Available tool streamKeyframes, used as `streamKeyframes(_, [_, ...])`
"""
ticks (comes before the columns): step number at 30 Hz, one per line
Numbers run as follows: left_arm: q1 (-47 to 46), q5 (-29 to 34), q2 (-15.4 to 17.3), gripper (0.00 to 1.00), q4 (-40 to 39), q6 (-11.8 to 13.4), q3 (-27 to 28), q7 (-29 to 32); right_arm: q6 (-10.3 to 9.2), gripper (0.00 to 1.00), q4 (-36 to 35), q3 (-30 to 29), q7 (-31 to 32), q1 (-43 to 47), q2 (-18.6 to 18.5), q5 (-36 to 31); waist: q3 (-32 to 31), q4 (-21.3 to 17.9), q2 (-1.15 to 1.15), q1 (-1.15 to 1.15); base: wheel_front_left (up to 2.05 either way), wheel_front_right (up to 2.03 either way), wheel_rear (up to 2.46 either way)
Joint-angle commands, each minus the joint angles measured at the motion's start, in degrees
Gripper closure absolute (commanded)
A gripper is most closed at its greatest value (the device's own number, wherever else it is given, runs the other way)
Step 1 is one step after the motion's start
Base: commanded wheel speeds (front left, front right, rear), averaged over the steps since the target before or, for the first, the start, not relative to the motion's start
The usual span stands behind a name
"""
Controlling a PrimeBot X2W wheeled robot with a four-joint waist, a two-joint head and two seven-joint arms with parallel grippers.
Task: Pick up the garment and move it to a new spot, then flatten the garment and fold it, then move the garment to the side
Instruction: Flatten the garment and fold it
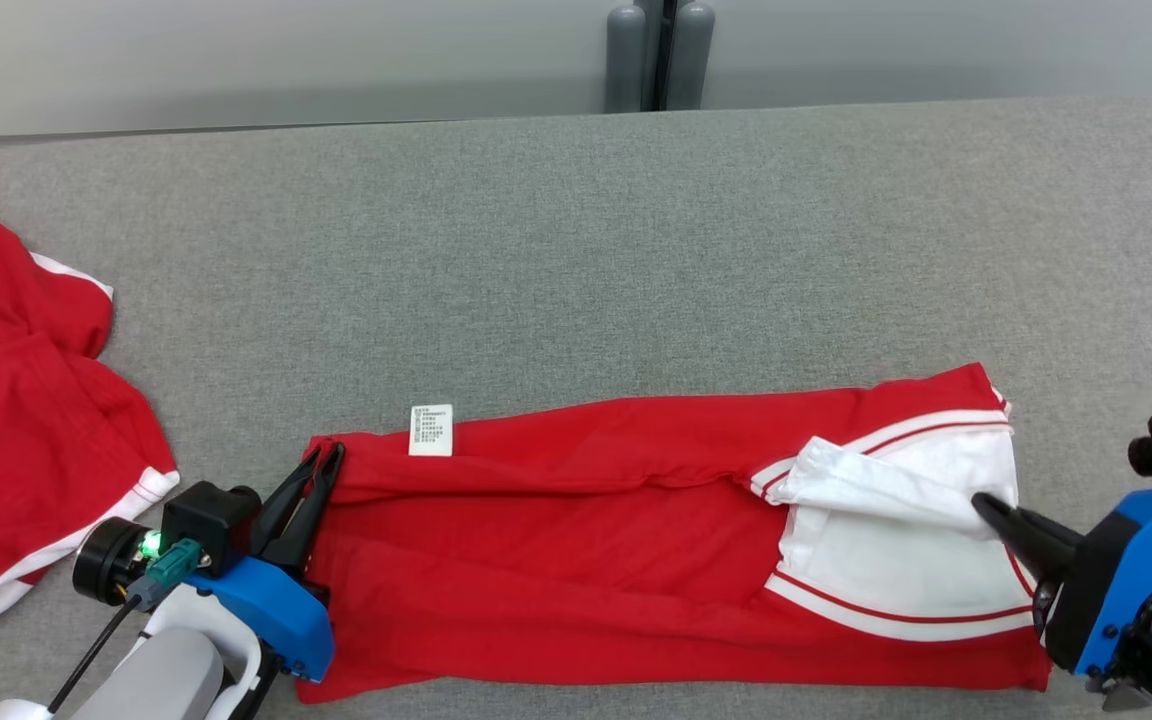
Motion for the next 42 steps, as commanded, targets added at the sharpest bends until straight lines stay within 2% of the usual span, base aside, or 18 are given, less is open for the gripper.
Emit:
streamKeyframes(1, [0.3, 0.26, -0.3, 1.0, 0.51, 0.1, 0.43, -0.31, 0.03, 1.0, -1.19, -0.14, 0.56, 1.47, 0.45, 0.14, -0.03, -0.1, 0.0, 0.01, 0.0, 0.0, 0.0])
streamKeyframes(9, [1.65, 0.23, -1.27, 1.0, 1.34, 0.03, 2.1, -0.31, 0.03, 1.0, -2.66, 0.88, 3.93, 4.75, -0.29, -0.38, -0.29, -0.45, 0.0, 0.01, 0.0, 0.0, 0.0])
streamKeyframes(10, [1.97, 0.2, -1.49, 0.97, 1.36, 0.02, 2.42, -0.31, 0.03, 1.0, -2.65, 0.92, 4.43, 5.21, -0.27, -0.15, -0.41, -0.39, 0.0, 0.01, 0.0, 0.0, 0.0])
streamKeyframes(11, [2.24, 0.13, -1.68, 0.91, 1.38, 0.17, 2.85, -0.32, 0.03, 0.91, -2.8, 0.91, 4.7, 5.43, -0.32, -0.07, -0.52, -0.32, 0.0, 0.01, 0.0, 0.0, 0.0])
streamKeyframes(12, [2.57, 0.02, -1.95, 0.66, 1.43, 0.33, 3.26, -0.32, 0.03, 0.6, -2.86, 1.04, 5.13, 5.7, -0.39, -0.02, -0.69, -0.23, 0.0, 0.01, 0.0, 0.0, 0.0])
streamKeyframes(13, [2.95, -0.11, -2.21, 0.55, 1.45, 0.44, 3.7, -0.31, 0.03, 0.0, -2.79, 0.98, 5.37, 6.07, -0.37, -0.05, -0.86, -0.16, 0.0, 0.01, 0.0, 0.0, 0.0])
streamKeyframes(14, [3.32, -0.22, -2.45, 0.18, 1.35, 0.49, 4.19, -0.31, 0.03, 0.0, -2.68, 0.86, 5.68, 6.46, -0.33, -0.37, -1.03, -0.07, 0.0, 0.01, 0.0, 0.0, 0.0])
streamKeyframes(15, [3.77, -0.47, -2.87, 0.0, 1.18, 0.56, 4.83, -0.31, 0.03, 0.0, -2.48, 1.09, 6.09, 6.9, -0.51, -0.73, -1.29, 0.06, 0.0, 0.01, 0.0, 0.0, 0.0])
streamKeyframes(19, [5.85, -0.96, -4.47, 0.0, -0.57, 1.46, 8.78, -0.32, 0.03, 0.0, -2.44, 0.67, 4.34, 7.33, -0.32, -1.74, -2.43, 0.54, 0.0, 0.01, 0.0, 0.0, 0.0])
streamKeyframes(22, [8.19, -0.49, -6.37, 0.0, -3.54, 2.72, 13.46, -0.32, 0.03, 0.0, -1.99, -0.7, -0.35, 6.81, 0.15, -3.32, -3.65, 1.05, 0.0, 0.01, 0.0, 0.0, 0.0])
streamKeyframes(28, [13.04, 2.87, -9.74, 0.0, -8.41, 3.4, 20.48, -0.32, 0.03, 0.0, 1.15, -3.21, -9.46, 6.65, 2.4, -7.65, -6.19, 2.09, 0.0, 0.01, 0.0, 0.0, 0.0])
streamKeyframes(36, [16.33, 7.25, -12.16, 0.0, -10.39, 2.04, 26.33, -0.33, 0.03, 0.0, 8.89, -7.77, -19.04, 3.89, 3.69, -13.79, -8.39, 3.16, 0.0, 0.01, 0.0, 0.0, 0.0])
streamKeyframes(42, [16.27, 8.91, -12.68, 0.0, -9.32, 0.5, 27.87, -0.33, 0.03, 0.0, 19.37, -8.48, -26.55, 0.99, 3.78, -13.74, -8.82, 4.35, 0.0, 0.01, 0.0, 0.0, 0.0])
